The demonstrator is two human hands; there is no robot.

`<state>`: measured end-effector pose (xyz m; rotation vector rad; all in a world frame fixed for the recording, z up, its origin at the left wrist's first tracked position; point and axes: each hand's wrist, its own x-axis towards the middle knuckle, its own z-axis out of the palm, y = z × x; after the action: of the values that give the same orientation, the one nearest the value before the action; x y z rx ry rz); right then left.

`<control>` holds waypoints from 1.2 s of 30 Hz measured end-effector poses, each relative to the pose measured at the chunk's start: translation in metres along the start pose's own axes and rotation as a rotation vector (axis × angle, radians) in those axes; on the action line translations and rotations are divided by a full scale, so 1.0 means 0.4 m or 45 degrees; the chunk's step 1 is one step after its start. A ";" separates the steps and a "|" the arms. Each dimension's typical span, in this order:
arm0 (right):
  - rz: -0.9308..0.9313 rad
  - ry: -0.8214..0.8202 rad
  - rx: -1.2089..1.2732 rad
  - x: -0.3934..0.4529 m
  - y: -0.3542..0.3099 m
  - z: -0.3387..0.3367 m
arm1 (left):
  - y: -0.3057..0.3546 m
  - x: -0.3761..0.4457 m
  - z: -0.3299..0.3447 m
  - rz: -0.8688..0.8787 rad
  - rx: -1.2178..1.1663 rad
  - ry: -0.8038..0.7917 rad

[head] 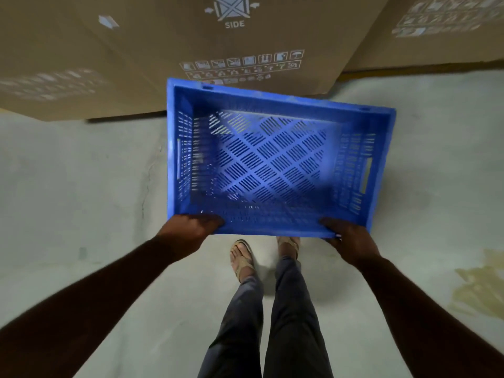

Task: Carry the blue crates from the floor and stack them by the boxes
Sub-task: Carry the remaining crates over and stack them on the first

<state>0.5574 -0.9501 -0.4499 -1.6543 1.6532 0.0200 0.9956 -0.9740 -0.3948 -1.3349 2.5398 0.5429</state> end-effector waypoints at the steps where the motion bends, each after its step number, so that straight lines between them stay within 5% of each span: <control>1: 0.024 -0.059 0.016 0.010 -0.007 0.024 | 0.004 -0.007 -0.003 -0.017 -0.003 0.010; 4: 0.053 -0.065 -0.106 0.022 -0.054 0.051 | -0.017 -0.007 0.000 -0.251 -0.136 -0.032; 7: -0.113 0.273 -0.214 -0.016 -0.095 -0.008 | -0.049 0.001 0.005 -0.437 -0.287 -0.132; 10: -0.128 0.490 -0.311 -0.069 -0.112 -0.098 | -0.030 0.009 0.008 -0.395 -0.446 -0.170; 15: -0.009 0.435 -0.259 -0.068 -0.084 -0.103 | 0.035 0.034 0.015 -0.458 -0.553 -0.299; 19: 0.021 0.285 -0.280 -0.019 -0.069 -0.103 | 0.057 0.024 0.007 -0.479 -0.499 -0.204; 26: -0.069 0.381 -0.323 -0.005 -0.097 -0.078 | 0.031 -0.001 -0.020 -0.515 -0.535 -0.246; 32: 0.144 0.083 -0.429 0.018 -0.068 -0.008 | 0.085 -0.014 -0.016 -0.314 -0.217 0.042; 36: 0.126 0.181 -0.406 -0.010 -0.130 -0.015 | -0.003 0.003 -0.016 -0.549 -0.358 -0.018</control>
<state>0.5983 -0.9576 -0.4179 -1.8414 1.9164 0.2307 0.9958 -0.9784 -0.3898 -1.8973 2.1200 0.8286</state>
